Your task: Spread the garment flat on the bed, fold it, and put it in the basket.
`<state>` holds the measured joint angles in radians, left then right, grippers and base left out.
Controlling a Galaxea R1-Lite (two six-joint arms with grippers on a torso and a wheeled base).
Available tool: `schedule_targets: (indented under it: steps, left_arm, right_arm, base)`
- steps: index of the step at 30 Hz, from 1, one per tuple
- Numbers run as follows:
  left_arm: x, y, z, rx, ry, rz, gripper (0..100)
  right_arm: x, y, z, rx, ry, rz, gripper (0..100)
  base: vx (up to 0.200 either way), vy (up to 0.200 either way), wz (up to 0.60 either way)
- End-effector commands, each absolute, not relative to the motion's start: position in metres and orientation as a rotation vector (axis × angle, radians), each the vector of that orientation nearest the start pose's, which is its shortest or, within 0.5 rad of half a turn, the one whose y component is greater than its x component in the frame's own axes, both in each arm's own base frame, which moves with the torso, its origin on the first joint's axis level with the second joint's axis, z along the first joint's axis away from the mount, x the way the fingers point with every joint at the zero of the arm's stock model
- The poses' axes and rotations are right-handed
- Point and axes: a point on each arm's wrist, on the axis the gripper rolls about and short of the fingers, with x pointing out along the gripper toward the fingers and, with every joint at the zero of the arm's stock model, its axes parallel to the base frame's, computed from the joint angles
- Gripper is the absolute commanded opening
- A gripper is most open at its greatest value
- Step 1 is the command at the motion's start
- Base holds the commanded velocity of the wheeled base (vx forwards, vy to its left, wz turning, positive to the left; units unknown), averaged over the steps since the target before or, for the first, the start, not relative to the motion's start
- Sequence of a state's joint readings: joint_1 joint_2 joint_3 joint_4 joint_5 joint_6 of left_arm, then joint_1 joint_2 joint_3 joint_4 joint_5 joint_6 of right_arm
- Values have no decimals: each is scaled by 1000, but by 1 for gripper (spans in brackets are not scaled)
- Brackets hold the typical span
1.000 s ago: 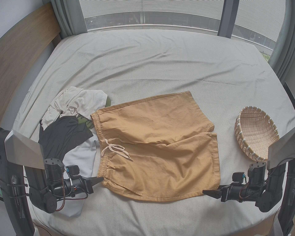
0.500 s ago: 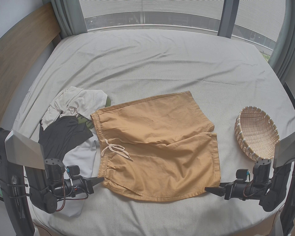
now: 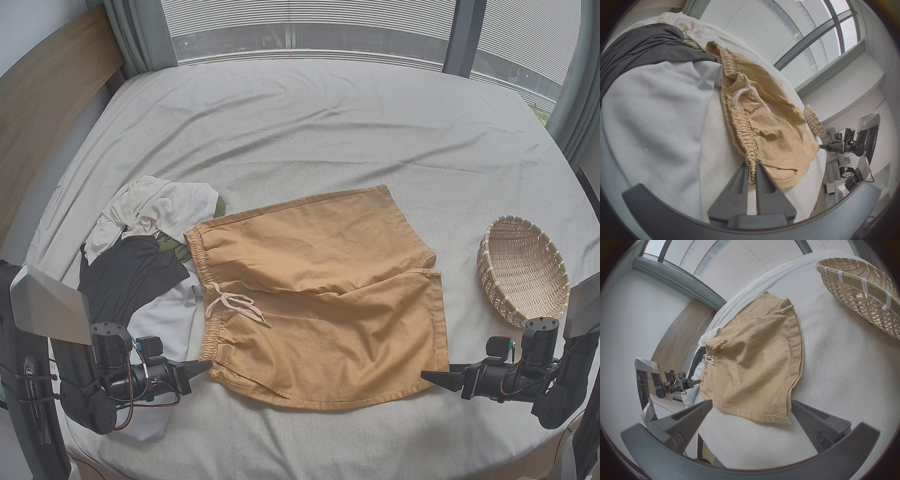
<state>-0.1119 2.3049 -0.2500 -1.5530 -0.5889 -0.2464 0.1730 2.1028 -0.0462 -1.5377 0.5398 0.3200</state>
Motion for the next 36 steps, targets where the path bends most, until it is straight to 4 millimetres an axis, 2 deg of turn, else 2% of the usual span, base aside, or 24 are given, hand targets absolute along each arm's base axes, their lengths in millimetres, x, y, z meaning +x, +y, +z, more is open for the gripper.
schedule_targets:
  steps: [1, 9, 23, 24, 36]
  left_arm:
    - [270, -43, -14, -352, 576, -623, 0]
    - [270, -43, -14, -352, 578, -623, 0]
    - [270, -45, -14, -350, 579, -631, 0]
    - [270, -45, -14, -350, 578, -631, 0]
    - [270, -45, -14, -349, 576, -631, 0]
  right_arm:
    - [216, 49, 19, 397, 638, 606, 0]
    - [214, 49, 11, 404, 680, 596, 0]
    - [215, 44, 9, 397, 678, 573, 0]
    - [215, 44, 8, 398, 682, 572, 100]
    - [224, 45, -1, 406, 698, 560, 100]
  base:
    - [0, 0, 0]
    - [0, 0, 0]
    - [0, 0, 0]
    - [0, 0, 0]
    - [0, 0, 0]
